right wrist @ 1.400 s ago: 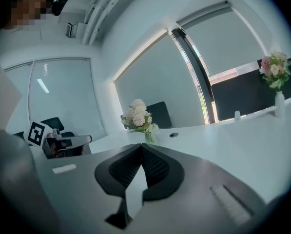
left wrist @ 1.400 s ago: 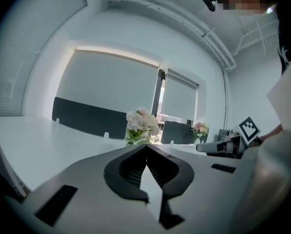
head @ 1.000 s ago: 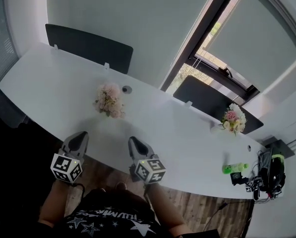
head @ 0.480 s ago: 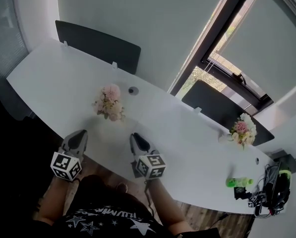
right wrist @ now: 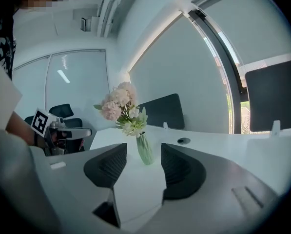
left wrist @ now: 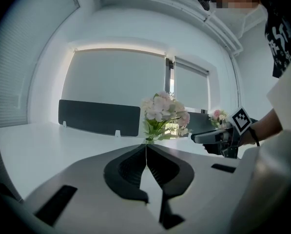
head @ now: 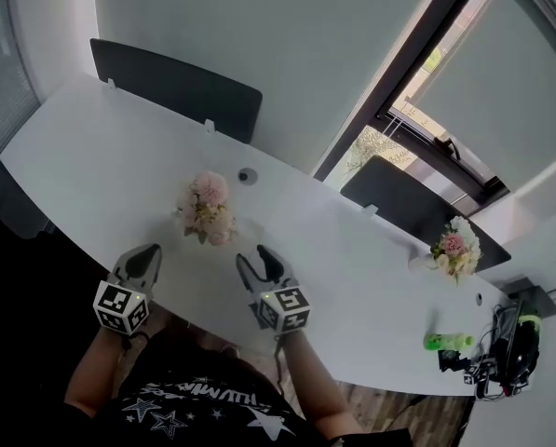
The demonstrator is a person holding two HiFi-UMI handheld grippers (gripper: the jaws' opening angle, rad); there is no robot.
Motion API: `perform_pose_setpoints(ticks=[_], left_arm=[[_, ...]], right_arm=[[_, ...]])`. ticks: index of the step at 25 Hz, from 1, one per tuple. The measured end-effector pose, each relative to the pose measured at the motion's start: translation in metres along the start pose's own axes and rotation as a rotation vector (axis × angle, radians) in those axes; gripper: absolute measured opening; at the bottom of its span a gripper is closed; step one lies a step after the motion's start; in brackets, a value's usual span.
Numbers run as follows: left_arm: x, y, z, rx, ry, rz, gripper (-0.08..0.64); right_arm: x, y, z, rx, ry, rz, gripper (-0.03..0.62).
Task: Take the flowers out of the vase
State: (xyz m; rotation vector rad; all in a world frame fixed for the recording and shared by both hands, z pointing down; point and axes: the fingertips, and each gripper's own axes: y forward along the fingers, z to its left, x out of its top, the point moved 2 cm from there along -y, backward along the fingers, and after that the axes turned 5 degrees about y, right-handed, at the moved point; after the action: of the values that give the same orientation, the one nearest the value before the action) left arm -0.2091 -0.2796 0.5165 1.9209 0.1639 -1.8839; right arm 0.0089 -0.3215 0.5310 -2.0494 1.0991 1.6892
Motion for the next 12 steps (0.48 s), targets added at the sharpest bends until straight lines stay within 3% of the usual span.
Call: perform_pose_setpoints(ticks=[4, 12], left_arm=[[-0.006, 0.018, 0.015, -0.037, -0.003, 0.022, 0.009], [-0.013, 0.05, 0.033, -0.107, 0.044, 0.069, 0.009]], right_arm=[[0.003, 0.02, -0.002, -0.008, -0.068, -0.023, 0.219], [0.018, 0.063, 0.011, 0.019, -0.094, -0.062, 0.245]])
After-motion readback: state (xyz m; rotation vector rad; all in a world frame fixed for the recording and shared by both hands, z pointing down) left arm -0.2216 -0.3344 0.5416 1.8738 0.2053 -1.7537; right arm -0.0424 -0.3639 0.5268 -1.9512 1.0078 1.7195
